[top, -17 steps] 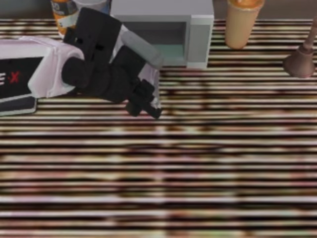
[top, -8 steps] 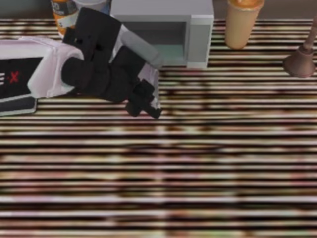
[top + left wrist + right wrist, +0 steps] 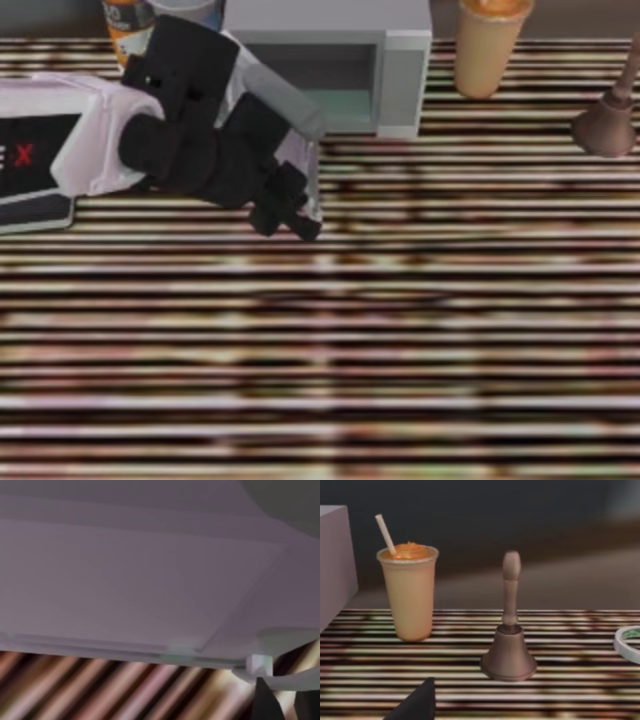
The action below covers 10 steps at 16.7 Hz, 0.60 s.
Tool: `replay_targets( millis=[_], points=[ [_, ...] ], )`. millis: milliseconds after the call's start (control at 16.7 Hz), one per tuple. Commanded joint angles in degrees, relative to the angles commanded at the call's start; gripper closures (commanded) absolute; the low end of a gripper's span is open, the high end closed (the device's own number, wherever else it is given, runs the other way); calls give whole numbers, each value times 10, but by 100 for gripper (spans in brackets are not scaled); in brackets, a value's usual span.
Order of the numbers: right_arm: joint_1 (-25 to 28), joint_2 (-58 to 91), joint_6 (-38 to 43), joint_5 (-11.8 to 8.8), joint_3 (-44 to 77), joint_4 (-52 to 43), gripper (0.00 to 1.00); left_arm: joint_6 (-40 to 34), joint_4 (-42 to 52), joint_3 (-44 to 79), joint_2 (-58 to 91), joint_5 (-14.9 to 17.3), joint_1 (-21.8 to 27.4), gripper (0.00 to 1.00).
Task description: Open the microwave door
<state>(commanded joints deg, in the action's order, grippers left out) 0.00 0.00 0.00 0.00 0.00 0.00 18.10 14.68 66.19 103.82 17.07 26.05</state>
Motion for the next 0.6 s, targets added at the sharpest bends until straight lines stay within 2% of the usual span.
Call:
replay_targets(
  millis=[180,600],
  points=[
    [0,0,0,0,0,0,0,18,5,-2,-3,11,-9,100],
    [0,0,0,0,0,0,0,19,5,-2,-3,11,-9,100]
  ],
)
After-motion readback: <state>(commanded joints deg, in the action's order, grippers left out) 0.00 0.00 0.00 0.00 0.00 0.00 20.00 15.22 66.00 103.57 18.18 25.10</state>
